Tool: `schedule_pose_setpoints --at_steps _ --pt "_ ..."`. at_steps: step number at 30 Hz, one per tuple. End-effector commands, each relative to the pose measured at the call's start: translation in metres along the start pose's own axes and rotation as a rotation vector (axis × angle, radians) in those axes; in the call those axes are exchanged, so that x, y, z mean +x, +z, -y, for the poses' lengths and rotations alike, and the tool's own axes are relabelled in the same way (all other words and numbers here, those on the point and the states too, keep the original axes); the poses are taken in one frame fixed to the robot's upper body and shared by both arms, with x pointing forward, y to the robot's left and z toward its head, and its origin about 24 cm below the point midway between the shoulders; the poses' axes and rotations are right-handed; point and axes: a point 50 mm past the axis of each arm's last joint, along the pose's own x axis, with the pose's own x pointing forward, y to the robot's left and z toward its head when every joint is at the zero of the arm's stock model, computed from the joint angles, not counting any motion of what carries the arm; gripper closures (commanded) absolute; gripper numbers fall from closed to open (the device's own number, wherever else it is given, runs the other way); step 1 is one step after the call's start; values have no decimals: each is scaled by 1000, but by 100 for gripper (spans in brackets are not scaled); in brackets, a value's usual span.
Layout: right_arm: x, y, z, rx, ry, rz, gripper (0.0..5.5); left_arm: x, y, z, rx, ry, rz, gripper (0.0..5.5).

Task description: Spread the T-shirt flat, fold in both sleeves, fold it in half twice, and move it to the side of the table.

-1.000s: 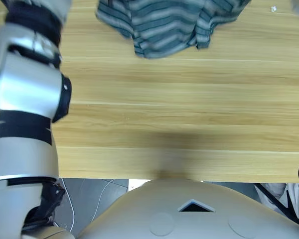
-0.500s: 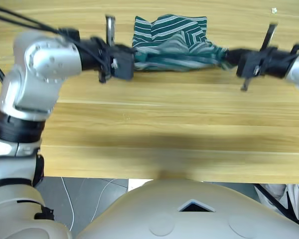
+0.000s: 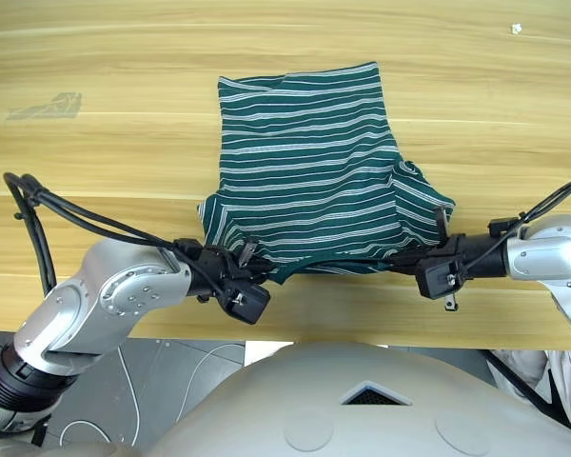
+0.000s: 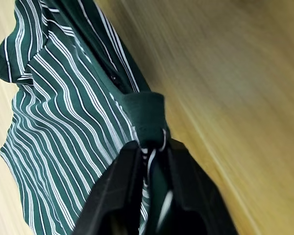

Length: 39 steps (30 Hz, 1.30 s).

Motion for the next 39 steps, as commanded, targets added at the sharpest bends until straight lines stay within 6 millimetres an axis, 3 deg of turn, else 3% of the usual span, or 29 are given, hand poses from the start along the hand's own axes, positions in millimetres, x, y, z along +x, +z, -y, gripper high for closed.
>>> schedule_pose_setpoints --at_steps 1,4,8,10,13,16,17,19,21,23,27,33,39 --pt "-6 12 -8 72 66 70 512 -7 2 8 -11 -66 -7 408" --pt "-11 26 -14 133 135 169 459 -9 2 21 -41 -148 0 364" --pt "-12 21 -9 148 115 137 402 -12 -2 39 -81 -267 2 306" --pt "-13 22 -14 173 147 140 402 -14 -4 47 -109 -326 -1 270" --pt "-15 21 -19 204 188 140 402 -18 0 48 -165 -337 63 218" --pt "-16 0 0 198 30 71 402 -29 1 29 -298 -194 169 174" --pt "-17 -7 4 203 -11 48 402 -33 -4 23 -326 -132 161 174" --pt "-21 -21 2 230 -56 -5 402 -47 -39 17 -361 15 -10 174" --pt "-24 -31 3 236 -90 -48 402 -58 -59 24 -417 78 -106 174" --pt "-26 -40 8 221 -123 -93 402 -61 -67 32 -424 98 -165 174" --pt "-29 -63 14 139 -166 -263 402 -58 -86 28 -416 206 -248 174" --pt "-25 -75 15 62 -170 -351 402 -34 -83 25 -388 221 -191 174" --pt "-19 -90 6 82 -141 -394 402 -38 -86 3 -423 379 -125 174"
